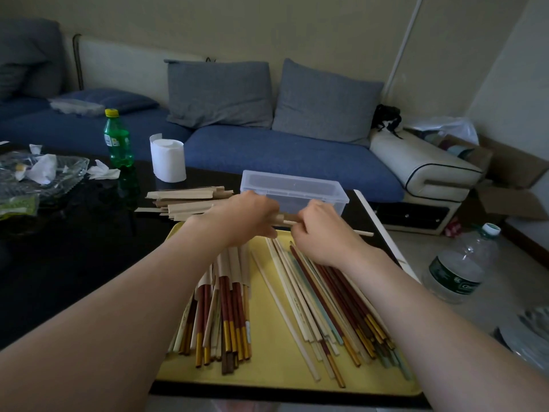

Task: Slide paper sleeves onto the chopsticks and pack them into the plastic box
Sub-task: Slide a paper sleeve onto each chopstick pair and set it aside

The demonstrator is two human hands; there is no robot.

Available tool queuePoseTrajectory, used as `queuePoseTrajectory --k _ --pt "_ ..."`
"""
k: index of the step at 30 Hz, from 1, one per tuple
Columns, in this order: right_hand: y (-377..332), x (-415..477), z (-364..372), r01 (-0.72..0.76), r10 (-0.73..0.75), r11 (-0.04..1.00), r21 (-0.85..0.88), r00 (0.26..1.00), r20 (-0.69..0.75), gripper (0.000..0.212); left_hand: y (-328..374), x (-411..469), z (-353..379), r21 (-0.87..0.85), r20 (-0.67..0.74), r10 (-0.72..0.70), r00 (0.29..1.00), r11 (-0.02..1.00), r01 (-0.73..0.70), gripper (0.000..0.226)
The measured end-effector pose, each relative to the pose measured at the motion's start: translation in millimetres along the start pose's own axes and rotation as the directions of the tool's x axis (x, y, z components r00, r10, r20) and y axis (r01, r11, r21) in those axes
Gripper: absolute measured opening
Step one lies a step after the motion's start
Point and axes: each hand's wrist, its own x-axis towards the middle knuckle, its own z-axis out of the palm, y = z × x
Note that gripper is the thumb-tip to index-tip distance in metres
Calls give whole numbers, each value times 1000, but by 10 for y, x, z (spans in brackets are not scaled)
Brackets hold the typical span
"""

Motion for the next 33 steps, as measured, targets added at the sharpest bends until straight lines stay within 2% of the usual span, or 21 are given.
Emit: queuePoseTrajectory --k 1,2,4,6,10,14,18,25,27,29,31,33 --pt "0 10 17 24 -24 1000 7 999 27 18 2 -1 -9 -40 -25 16 1000 999 -17 23" --pt "0 11 24 55 -57 998 37 998 41 18 3 -8 -18 -57 -34 30 999 998 -31 20" --pt "-5 -14 11 95 -96 991 94 995 13 54 5 -22 -12 -58 -5 30 1000 998 -31 20" --pt "19 -25 -14 91 -86 987 134 996 -38 68 -5 -19 6 -83 7 19 1000 996 -19 23" --pt "116 -4 -45 22 -12 995 101 995 -96 59 -38 -19 27 -126 9 1 1000 992 0 22" --pt "194 -11 -37 -67 65 998 -9 988 -139 45 -48 -39 25 -157 12 -2 1000 988 3 12" --pt "177 -23 -37 -76 80 996 42 991 -107 37 3 -42 21 -142 51 -14 999 990 21 17" --pt "7 -31 45 13 -9 993 115 999 -34 53 105 -34 -20 -81 84 14 996 997 -8 13" --pt "-19 -25 49 -7 11 990 144 1000 -24 57 91 -22 -3 -6 24 3 1000 1000 -3 16" --pt "-39 -14 44 -49 54 981 187 998 -20 59 59 -9 29 76 -115 -29 993 996 38 40" --pt "-44 12 38 -114 120 962 249 993 -11 60 23 5 48 97 -294 -58 954 991 90 66" --pt "-39 47 39 -183 191 930 320 982 8 58 4 4 39 14 -442 -125 888 989 147 81"
